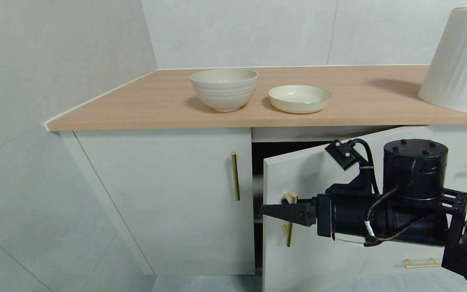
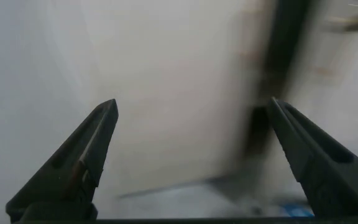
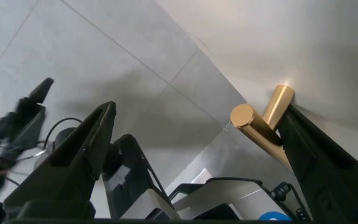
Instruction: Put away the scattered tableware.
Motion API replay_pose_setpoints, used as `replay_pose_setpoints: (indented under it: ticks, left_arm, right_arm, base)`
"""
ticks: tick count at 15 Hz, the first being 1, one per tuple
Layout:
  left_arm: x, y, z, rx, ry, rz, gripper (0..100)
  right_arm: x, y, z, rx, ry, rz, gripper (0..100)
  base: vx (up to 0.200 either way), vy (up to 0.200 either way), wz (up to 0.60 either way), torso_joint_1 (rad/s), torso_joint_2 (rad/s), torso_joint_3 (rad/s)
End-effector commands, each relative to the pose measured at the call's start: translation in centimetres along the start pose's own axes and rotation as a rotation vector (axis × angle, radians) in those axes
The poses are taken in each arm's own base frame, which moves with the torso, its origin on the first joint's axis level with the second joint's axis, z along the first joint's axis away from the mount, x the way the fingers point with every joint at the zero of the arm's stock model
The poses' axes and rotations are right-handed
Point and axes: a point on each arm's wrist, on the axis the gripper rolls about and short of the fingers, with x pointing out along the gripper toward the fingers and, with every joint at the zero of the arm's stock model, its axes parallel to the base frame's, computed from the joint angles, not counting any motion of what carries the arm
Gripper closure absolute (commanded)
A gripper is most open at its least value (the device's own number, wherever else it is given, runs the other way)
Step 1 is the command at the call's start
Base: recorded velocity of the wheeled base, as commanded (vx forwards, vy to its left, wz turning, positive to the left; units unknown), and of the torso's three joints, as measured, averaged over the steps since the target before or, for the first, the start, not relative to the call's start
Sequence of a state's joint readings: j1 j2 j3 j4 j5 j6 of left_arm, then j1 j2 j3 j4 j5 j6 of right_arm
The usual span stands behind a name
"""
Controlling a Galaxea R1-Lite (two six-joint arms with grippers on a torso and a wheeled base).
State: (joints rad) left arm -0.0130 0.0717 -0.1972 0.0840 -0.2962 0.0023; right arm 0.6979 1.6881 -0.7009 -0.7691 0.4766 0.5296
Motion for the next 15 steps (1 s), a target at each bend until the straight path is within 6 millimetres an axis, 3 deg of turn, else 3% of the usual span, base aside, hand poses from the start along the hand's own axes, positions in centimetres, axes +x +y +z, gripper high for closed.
replay_pose_setpoints:
  ticks: [1,3,5,6,7,8,9,10,11,15]
  left_arm:
    - [2.9,0.3,4.8,-0.094,0.187,-0.297,0]
    - [7.0,1.2,7.4,-0.169,0.271,-0.424,0]
    - [11.7,1.9,8.1,-0.202,0.344,-0.520,0]
    - [11.7,1.9,8.1,-0.202,0.344,-0.520,0]
    - [17.2,1.8,7.6,-0.252,0.380,-0.585,0]
    - [19.0,1.7,6.7,-0.281,0.393,-0.598,0]
    - [19.6,1.6,6.0,-0.305,0.412,-0.598,0]
    - [21.4,1.1,3.6,-0.371,0.481,-0.613,0]
    - [22.1,0.8,2.7,-0.401,0.497,-0.623,0]
    - [22.4,-1.3,1.9,-0.519,0.522,-0.657,0]
  right_arm:
    - [-0.3,0.2,0.0,-0.004,-0.006,0.004,0]
    - [-0.3,0.2,0.0,-0.004,-0.006,0.004,0]
    - [-0.3,0.3,0.0,-0.005,-0.006,0.006,0]
    - [-0.3,0.3,0.0,-0.005,-0.006,0.006,0]
    - [-0.4,0.4,0.0,-0.007,-0.009,0.006,0]
    - [-0.5,0.4,0.0,-0.007,-0.009,0.006,0]
    - [-0.5,0.4,0.0,-0.007,-0.010,0.007,0]
    - [-0.7,0.6,0.1,-0.011,-0.016,0.010,0]
    - [-0.7,0.6,0.1,-0.012,-0.019,0.011,0]
    - [-0.6,0.5,0.1,-0.010,-0.015,0.009,0]
  base:
    - [0.000,0.000,0.00,0.000,0.00,0.000]
    - [0.000,0.000,0.00,0.000,0.00,0.000]
    - [0.000,0.000,0.00,0.000,0.00,0.000]
    - [0.000,0.000,0.00,0.000,0.00,0.000]
    - [0.000,0.000,0.00,0.000,0.00,0.000]
    - [0.000,0.000,0.00,0.000,0.00,0.000]
    - [0.000,0.000,0.00,0.000,0.00,0.000]
    - [0.000,0.000,0.00,0.000,0.00,0.000]
    - [0.000,0.000,0.00,0.000,0.00,0.000]
    - [0.000,0.000,0.00,0.000,0.00,0.000]
